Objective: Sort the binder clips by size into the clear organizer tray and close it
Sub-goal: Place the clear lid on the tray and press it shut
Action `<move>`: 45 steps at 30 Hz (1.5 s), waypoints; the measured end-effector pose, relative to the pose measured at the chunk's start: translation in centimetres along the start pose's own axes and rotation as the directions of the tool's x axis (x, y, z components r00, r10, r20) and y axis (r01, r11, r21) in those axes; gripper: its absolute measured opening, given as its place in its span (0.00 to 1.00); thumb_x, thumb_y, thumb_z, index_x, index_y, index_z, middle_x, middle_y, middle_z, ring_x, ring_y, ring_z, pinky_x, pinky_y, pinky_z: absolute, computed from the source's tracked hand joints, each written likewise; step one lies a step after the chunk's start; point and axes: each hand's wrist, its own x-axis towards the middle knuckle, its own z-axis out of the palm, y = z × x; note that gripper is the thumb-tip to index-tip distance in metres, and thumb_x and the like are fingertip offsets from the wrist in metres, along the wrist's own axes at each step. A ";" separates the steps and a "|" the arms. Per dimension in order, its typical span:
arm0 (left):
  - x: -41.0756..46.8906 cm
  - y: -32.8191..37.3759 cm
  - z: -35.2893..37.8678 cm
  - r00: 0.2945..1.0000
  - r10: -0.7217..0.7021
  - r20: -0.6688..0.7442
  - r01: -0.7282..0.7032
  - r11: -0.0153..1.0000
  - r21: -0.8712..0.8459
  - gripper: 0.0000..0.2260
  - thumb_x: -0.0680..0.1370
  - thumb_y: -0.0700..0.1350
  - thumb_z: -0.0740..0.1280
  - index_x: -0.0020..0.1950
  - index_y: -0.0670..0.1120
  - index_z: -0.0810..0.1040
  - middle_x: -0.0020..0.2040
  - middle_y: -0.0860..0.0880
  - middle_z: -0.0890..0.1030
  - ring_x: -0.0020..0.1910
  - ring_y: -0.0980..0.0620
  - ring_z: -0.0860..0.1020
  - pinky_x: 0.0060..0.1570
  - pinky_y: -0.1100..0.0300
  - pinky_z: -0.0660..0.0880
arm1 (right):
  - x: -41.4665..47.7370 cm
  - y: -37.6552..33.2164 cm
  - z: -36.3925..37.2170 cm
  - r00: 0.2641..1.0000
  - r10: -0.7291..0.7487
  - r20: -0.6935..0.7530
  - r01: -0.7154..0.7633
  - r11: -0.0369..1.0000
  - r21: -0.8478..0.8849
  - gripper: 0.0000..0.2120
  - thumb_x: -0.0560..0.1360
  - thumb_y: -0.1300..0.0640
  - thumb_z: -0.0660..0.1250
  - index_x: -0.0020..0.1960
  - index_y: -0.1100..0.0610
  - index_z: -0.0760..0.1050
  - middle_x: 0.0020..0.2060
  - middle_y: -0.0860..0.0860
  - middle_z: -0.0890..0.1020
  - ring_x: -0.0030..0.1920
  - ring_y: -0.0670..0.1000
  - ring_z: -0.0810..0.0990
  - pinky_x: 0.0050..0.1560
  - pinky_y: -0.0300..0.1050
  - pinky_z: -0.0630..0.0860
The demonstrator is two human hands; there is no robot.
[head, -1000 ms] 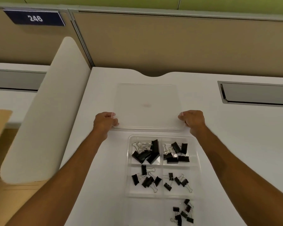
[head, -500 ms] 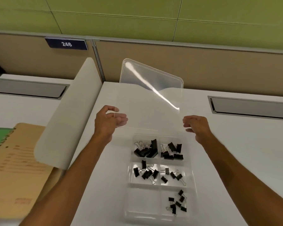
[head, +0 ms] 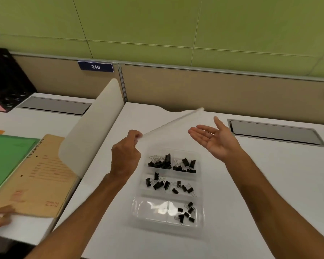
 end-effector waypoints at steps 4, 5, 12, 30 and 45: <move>-2.9 0.3 -1.1 0.975 0.220 -0.018 -0.215 0.966 0.145 0.16 0.70 0.24 0.68 0.51 0.42 0.79 0.34 0.48 0.79 0.29 0.49 0.77 0.28 0.57 0.76 | -2.4 0.2 -1.1 0.999 0.045 -0.008 -0.045 0.999 0.014 0.27 0.78 0.49 0.68 0.64 0.71 0.68 0.60 0.70 0.77 0.57 0.70 0.81 0.54 0.61 0.81; -3.6 0.4 -1.4 0.963 0.270 -0.019 -0.264 0.952 0.154 0.16 0.69 0.23 0.68 0.50 0.41 0.80 0.35 0.47 0.81 0.31 0.49 0.79 0.31 0.59 0.77 | -2.9 0.3 -1.5 0.999 0.046 -0.027 -0.047 0.999 -0.006 0.24 0.78 0.53 0.69 0.63 0.70 0.69 0.59 0.70 0.78 0.55 0.68 0.82 0.52 0.59 0.82; -5.3 0.7 -2.7 0.927 0.326 0.185 -0.343 0.937 0.063 0.22 0.71 0.28 0.68 0.63 0.42 0.75 0.55 0.46 0.81 0.58 0.45 0.79 0.64 0.50 0.75 | -4.7 1.2 -3.2 0.993 0.025 -0.112 -0.043 0.986 -0.158 0.15 0.76 0.71 0.64 0.62 0.74 0.72 0.53 0.68 0.83 0.50 0.65 0.85 0.44 0.52 0.85; -6.4 -2.4 -3.2 0.438 -0.378 0.816 0.830 0.519 -0.205 0.11 0.76 0.38 0.71 0.58 0.39 0.79 0.45 0.39 0.85 0.42 0.39 0.85 0.47 0.48 0.82 | -9.7 9.8 -10.8 0.971 -0.192 -0.145 0.103 0.876 -0.472 0.15 0.77 0.71 0.63 0.63 0.64 0.75 0.54 0.64 0.83 0.53 0.66 0.83 0.53 0.58 0.82; -11.5 -5.4 -0.4 0.548 -0.502 0.669 0.607 0.789 0.095 0.07 0.73 0.42 0.72 0.50 0.44 0.83 0.44 0.45 0.84 0.42 0.45 0.83 0.49 0.48 0.82 | -6.6 15.9 -13.3 0.838 -0.459 -0.296 -0.144 0.337 -0.930 0.15 0.76 0.62 0.70 0.62 0.58 0.78 0.48 0.57 0.85 0.46 0.58 0.84 0.56 0.58 0.81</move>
